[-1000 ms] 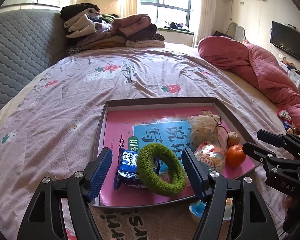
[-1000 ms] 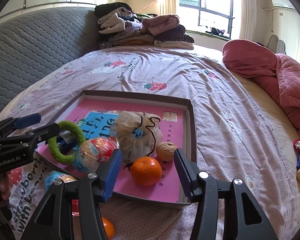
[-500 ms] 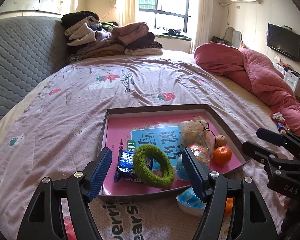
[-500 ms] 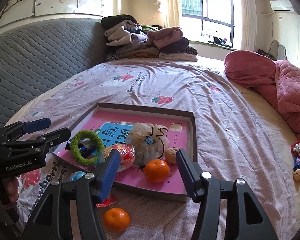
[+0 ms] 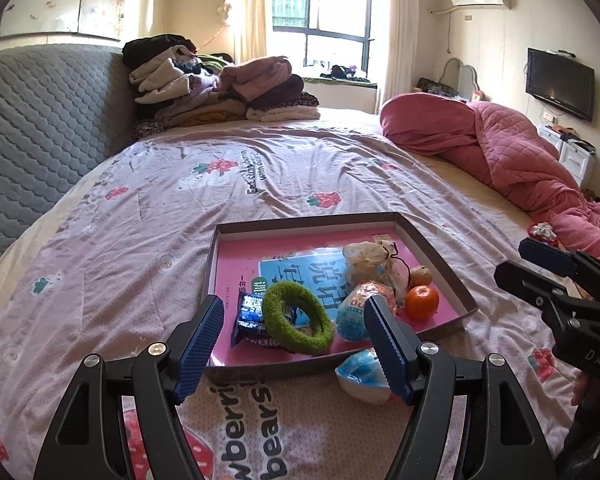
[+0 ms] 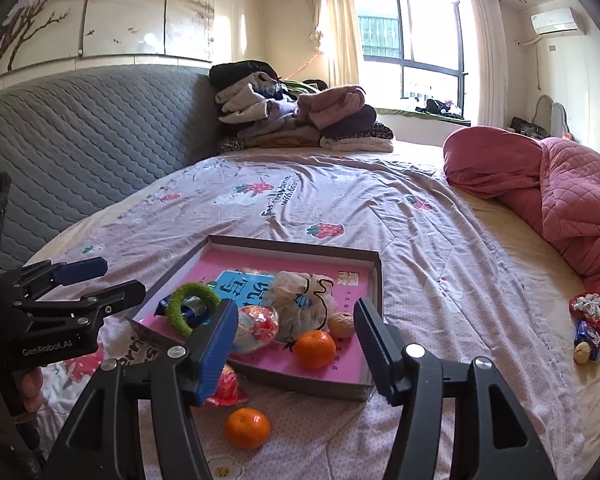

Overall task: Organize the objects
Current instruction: 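Withdraw both open tools back from the tray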

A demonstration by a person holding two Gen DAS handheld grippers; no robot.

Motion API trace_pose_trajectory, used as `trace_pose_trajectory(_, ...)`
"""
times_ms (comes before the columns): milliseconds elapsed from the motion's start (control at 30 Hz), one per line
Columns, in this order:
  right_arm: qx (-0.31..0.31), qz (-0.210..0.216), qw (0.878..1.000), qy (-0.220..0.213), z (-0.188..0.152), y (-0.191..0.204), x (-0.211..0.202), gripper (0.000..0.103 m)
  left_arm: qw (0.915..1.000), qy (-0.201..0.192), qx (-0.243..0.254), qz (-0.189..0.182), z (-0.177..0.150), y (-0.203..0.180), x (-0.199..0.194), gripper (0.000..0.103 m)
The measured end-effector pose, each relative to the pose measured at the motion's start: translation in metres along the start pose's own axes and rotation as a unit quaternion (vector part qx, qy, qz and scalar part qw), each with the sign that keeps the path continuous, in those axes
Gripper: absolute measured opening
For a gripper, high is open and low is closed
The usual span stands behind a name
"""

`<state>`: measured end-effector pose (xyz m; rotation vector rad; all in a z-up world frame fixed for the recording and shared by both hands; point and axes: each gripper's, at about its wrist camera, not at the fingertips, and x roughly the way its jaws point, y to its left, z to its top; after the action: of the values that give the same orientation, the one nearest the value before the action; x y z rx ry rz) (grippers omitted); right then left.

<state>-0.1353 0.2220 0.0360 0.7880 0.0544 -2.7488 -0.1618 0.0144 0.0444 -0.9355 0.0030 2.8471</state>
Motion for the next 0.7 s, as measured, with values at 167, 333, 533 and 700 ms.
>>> trace_pose_trajectory(167,0.003,0.006,1.0,-0.005,-0.008,0.002,-0.015,0.061,1.0,-0.002,0.004,0.003,-0.005,-0.003,-0.012,0.074)
trace_pose_trajectory(333,0.0,0.013,1.0,-0.008,-0.015,0.005,-0.028,0.061,0.9999,0.005,0.009,0.003,-0.012,-0.005,-0.022,0.074)
trace_pose_trajectory(533,-0.002,0.019,1.0,0.004,-0.029,0.01,-0.033,0.061,0.9998,0.012,0.016,0.006,-0.025,-0.008,-0.03,0.074)
trace_pose_trajectory(700,-0.009,0.022,1.0,0.02,-0.041,0.015,-0.033,0.061,0.9993,0.026,0.026,0.005,-0.037,-0.011,-0.029,0.074)
